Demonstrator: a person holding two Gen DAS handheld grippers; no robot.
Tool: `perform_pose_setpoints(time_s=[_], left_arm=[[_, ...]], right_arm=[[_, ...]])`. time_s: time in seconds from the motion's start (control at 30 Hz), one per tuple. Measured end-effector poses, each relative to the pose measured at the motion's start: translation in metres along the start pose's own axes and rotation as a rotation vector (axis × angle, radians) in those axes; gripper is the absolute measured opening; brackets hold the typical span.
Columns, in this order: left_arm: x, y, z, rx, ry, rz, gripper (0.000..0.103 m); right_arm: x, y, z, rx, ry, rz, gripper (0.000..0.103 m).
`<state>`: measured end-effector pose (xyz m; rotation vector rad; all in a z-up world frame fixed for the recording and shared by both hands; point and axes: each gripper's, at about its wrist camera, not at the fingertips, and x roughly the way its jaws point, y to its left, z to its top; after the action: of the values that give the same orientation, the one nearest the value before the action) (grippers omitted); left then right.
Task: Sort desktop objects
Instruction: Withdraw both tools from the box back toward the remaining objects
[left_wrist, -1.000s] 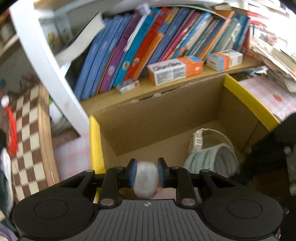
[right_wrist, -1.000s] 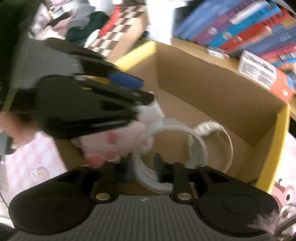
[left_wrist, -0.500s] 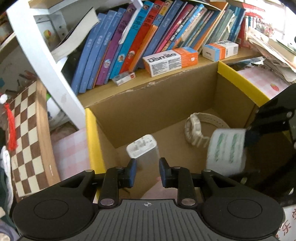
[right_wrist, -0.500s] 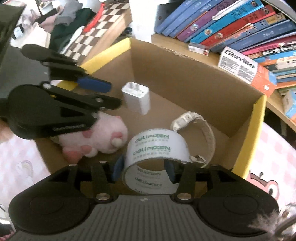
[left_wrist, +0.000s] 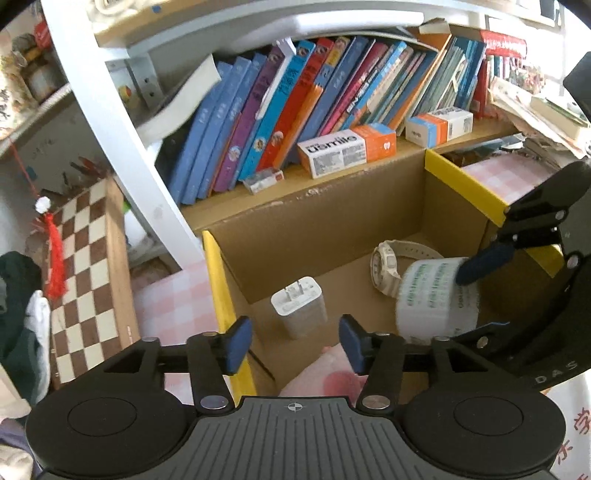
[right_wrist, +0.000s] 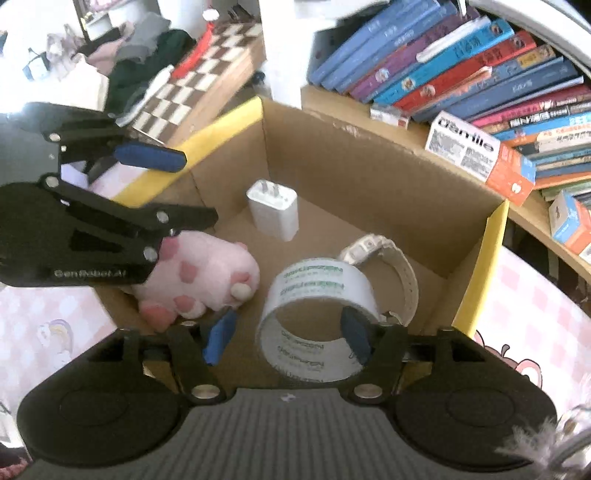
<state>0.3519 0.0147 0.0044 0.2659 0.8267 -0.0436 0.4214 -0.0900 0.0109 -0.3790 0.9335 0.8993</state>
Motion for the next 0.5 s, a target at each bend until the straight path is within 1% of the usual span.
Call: perform_pose_setpoints(time_s=[0.07,0.13,0.23,0.3,0.5], left_arm=[[-0.008,-0.001,-0.001,0.008,-0.013,0.004,0.066],[-0.016,-0.002,-0.003,0.02,-0.028,0.018,0.077],[-0.029,-0.003,-0.005,0.026,-0.052,0.025,0.084],[-0.038,-0.004,-0.007,0.022,-0.07,0.022,0.087],[-0.066,-0.007,-0.012,0.012,-0.124,0.015,0.088]], right_arm=[[-0.009,0.004,0.0,-0.007,-0.02,-0.01,0.07],[-0.018,0.007,-0.002,-0.006,-0.039,-0.016,0.073],[-0.031,0.011,-0.006,0.003,-0.071,-0.032,0.078],[-0.04,0.014,-0.009,0.012,-0.092,-0.045,0.08],[-0.067,0.022,-0.022,0.032,-0.159,-0.105,0.082]])
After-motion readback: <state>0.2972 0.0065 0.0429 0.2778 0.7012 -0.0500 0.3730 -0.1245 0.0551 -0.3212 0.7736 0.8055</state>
